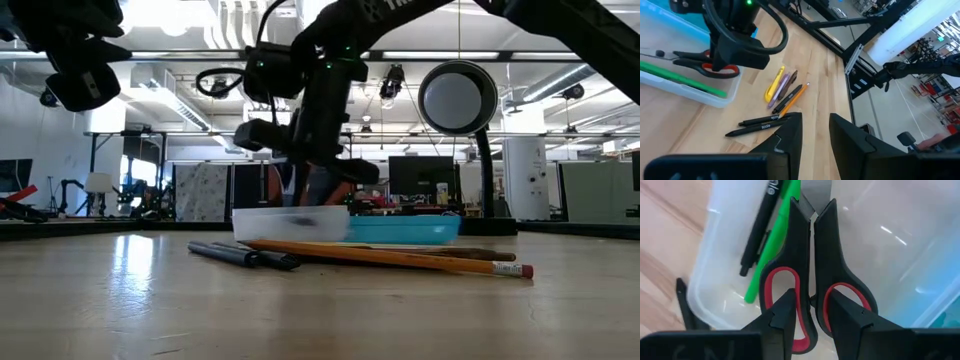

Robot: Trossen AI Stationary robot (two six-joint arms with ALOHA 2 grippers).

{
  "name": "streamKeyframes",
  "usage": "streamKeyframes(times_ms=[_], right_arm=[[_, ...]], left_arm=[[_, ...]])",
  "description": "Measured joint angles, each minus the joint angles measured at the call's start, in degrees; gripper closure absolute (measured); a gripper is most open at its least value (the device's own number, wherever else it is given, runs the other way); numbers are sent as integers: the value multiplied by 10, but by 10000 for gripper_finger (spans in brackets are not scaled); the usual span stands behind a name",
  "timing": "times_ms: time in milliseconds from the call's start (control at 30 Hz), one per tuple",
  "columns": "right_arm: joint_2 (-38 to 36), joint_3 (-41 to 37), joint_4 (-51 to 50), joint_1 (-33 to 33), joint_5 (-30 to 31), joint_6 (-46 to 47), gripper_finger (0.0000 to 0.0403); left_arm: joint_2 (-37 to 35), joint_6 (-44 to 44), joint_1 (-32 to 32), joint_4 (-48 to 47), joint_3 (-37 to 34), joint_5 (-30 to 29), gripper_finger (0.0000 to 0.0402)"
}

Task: Pick & place school supplies into a supply box
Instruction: Put the black scissors into the blue supply box, then put the yellow pen into the blue supply box

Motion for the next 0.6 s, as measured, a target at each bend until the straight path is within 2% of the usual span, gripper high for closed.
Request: streamKeyframes(times_ms=[367,600], right_arm=[[0,25,-5,0,13,-12,257],[-42,75,-48,26,98,-67,236]], left_arm=[[0,-1,0,0,0,-3,321],[0,-1,0,0,0,-3,321]])
